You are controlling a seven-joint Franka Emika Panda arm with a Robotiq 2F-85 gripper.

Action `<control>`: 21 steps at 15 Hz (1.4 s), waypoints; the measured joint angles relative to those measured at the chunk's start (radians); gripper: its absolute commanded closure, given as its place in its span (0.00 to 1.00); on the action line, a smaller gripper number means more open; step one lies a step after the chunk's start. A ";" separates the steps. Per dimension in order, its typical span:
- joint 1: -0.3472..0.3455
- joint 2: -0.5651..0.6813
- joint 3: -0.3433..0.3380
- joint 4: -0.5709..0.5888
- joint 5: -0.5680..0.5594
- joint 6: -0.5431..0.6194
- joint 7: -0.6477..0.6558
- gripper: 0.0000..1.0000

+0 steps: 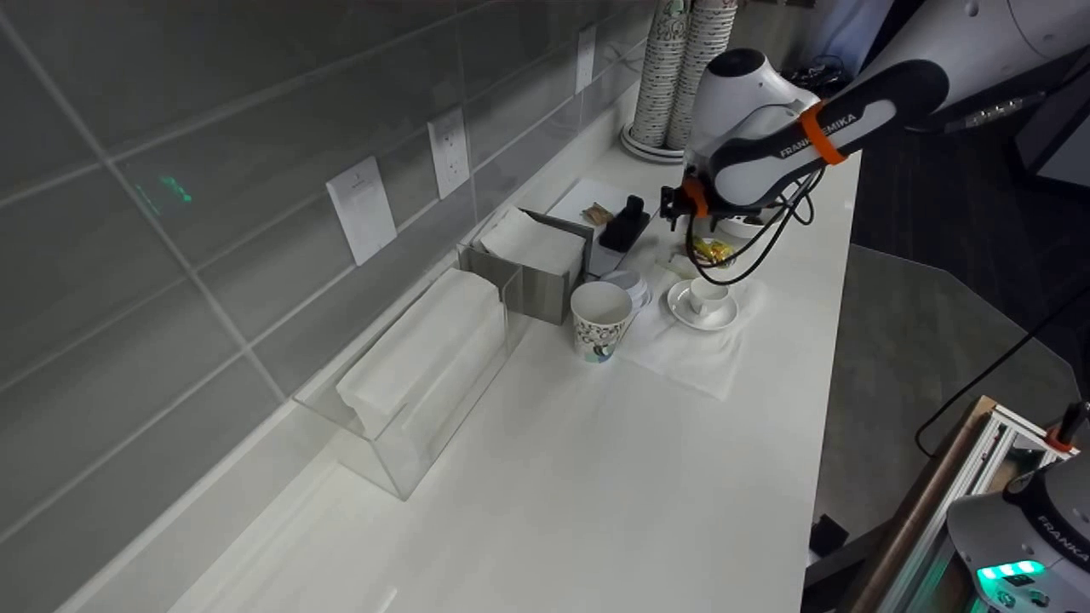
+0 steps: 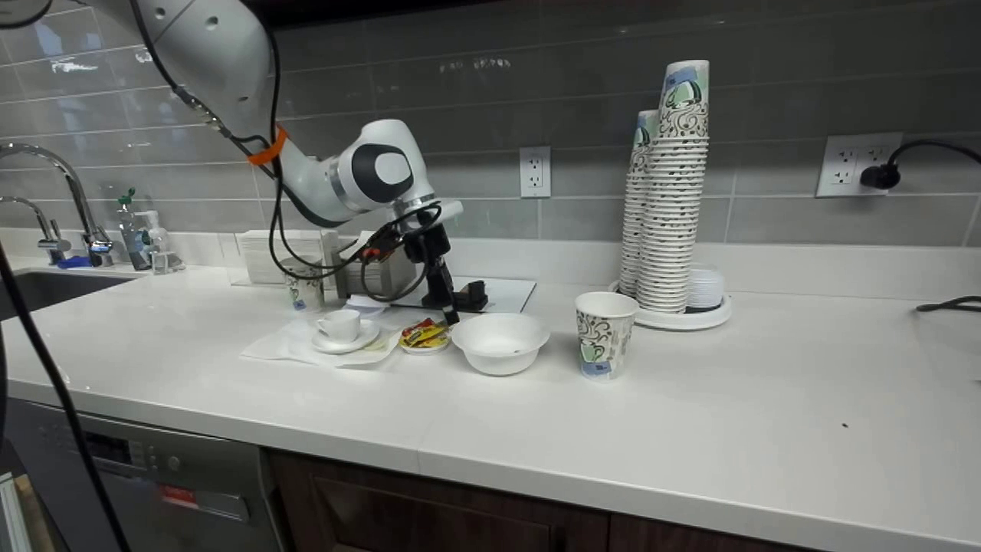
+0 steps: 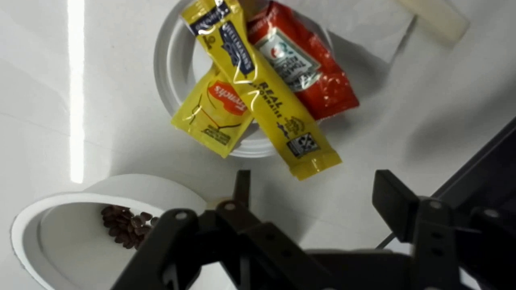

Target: Pick the brown condiment packet from the small white plate in the middle and put it on the white tray, pick the yellow condiment packet from the small white plate in the middle and put it on the white tray, pick the red condiment packet from the small white plate and put it on the white tray

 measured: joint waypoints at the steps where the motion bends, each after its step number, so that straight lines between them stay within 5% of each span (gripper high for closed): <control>1: 0.001 0.002 -0.002 -0.004 0.000 0.012 0.000 0.27; 5: 0.010 0.008 -0.010 -0.011 0.000 0.037 0.000 0.31; 12: 0.022 0.010 -0.014 -0.012 0.000 0.049 -0.002 0.56; 15: 0.025 0.011 -0.014 -0.014 0.000 0.049 -0.004 0.57; 21: 0.027 0.011 -0.014 -0.018 0.000 0.049 -0.007 0.97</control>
